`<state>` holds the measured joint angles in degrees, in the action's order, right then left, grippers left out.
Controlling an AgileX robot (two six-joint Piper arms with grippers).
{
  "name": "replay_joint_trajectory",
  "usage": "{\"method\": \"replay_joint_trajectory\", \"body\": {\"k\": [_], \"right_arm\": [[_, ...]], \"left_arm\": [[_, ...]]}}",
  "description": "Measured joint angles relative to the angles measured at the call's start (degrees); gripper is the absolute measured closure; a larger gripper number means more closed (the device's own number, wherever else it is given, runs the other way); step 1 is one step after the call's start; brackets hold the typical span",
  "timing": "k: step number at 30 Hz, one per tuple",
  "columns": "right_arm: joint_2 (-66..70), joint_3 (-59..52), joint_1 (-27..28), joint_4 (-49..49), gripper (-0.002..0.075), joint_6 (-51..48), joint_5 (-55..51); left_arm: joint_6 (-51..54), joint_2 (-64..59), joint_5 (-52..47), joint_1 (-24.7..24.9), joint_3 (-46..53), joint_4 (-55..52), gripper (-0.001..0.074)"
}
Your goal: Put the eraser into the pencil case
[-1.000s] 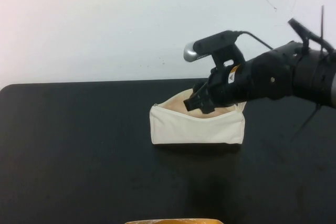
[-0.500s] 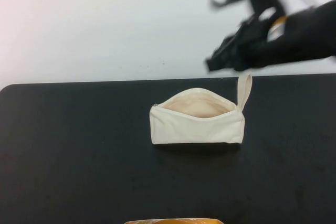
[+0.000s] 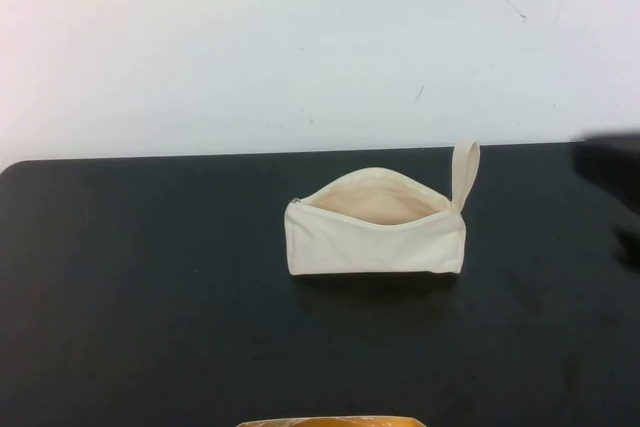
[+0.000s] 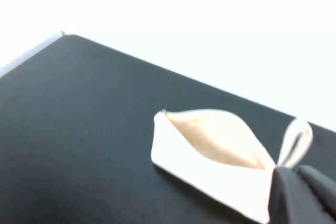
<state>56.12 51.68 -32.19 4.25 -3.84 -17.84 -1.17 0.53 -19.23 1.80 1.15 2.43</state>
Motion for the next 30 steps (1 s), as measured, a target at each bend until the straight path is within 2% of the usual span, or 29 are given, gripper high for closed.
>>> {"method": "replay_joint_trajectory", "body": {"k": [4,10,13,17,25,30], "right_arm": [[-8.6,-6.3,0.0,0.0,0.0727,-0.7,-1.0],[-22.1,-11.3,0.0,-5.3,0.0727,-0.7,-14.1],[-28.4,-15.4,0.0,-6.4,0.0727,-0.7,-15.8],[-38.0,-24.2,0.0,-6.7,0.0727,-0.7,-8.4],[-48.2,-39.2,0.0,-7.9,0.0727,-0.6,7.2],[-52.3,-44.3,2.7,-7.8,0.0727,0.4,8.2]], "left_arm": [[0.0,0.0,0.0,0.0,0.0,0.0,0.0736],[0.0,0.0,0.0,0.0,0.0,0.0,0.0736],[0.0,0.0,0.0,0.0,0.0,0.0,0.0736],[0.0,0.0,0.0,0.0,0.0,0.0,0.0736],[0.0,0.0,0.0,0.0,0.0,0.0,0.0736],[0.0,0.0,0.0,0.0,0.0,0.0,0.0736]]}}
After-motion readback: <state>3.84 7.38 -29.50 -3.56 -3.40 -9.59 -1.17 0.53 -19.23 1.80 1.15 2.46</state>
